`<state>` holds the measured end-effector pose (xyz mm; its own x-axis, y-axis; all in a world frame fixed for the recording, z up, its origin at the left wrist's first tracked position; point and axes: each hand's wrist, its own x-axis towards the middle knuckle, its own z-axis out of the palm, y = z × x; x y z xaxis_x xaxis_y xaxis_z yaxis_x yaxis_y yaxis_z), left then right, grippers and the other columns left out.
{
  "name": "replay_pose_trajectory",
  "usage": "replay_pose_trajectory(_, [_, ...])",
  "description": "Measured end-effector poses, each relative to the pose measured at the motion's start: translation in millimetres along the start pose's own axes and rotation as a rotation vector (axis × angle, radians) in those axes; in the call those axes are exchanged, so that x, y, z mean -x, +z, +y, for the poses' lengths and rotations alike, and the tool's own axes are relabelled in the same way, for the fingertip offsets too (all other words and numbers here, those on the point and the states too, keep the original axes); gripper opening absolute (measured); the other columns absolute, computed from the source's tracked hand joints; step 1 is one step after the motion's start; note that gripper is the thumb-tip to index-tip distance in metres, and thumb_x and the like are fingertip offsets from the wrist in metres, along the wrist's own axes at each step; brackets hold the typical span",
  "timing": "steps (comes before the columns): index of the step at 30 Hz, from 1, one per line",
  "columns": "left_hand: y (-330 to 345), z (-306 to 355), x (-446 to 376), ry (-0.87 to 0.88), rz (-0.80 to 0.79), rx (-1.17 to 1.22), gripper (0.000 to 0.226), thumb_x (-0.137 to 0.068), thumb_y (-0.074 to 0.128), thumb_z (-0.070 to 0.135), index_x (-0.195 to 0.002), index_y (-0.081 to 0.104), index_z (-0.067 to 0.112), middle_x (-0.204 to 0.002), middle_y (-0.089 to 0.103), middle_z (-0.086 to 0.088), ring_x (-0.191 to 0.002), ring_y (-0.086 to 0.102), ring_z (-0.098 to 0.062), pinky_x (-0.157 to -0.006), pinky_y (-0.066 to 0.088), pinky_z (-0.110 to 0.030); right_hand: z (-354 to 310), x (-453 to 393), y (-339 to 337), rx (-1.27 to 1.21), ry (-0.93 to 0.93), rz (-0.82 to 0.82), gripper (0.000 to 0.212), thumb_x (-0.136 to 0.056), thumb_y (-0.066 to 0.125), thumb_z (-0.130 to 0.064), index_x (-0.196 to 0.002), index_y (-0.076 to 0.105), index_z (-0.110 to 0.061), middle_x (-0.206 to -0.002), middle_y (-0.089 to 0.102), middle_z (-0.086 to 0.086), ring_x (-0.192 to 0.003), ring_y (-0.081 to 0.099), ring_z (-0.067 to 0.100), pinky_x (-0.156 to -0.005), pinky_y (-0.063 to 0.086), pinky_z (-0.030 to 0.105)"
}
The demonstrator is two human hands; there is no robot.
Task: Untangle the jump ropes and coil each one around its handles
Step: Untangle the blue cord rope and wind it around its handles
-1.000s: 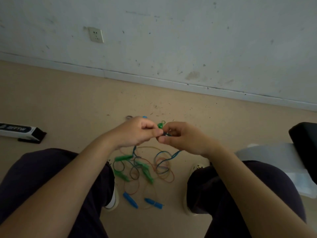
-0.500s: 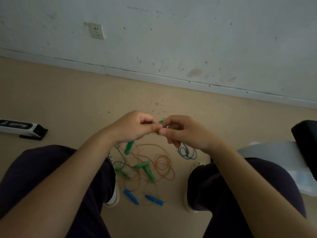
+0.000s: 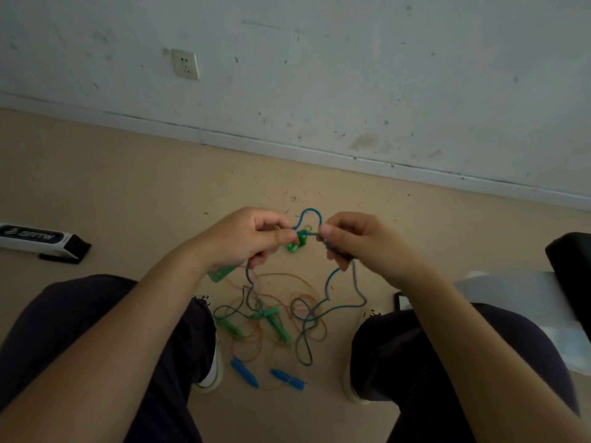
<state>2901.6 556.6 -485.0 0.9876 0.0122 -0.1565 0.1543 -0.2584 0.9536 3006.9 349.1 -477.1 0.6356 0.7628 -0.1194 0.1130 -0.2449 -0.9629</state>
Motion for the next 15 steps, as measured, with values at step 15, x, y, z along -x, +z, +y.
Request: replay_pose_trajectory(15, [-9.2,2.6,3.2,-0.135,-0.166,-0.012,0.012,-0.097,0.060,0.014,-0.103,0.069,0.008,-0.064,0.058,-0.002,-0.052,0.048,-0.016,-0.052,0.041,-0.026,2.6,-2.9,-14.6,0.036,0.039,0.207,0.012,-0.086,0.072,-0.010,-0.087,0.060,-0.008,-0.070,0.061,0.004,-0.058,0.059,0.012,-0.060,0.049,0.023])
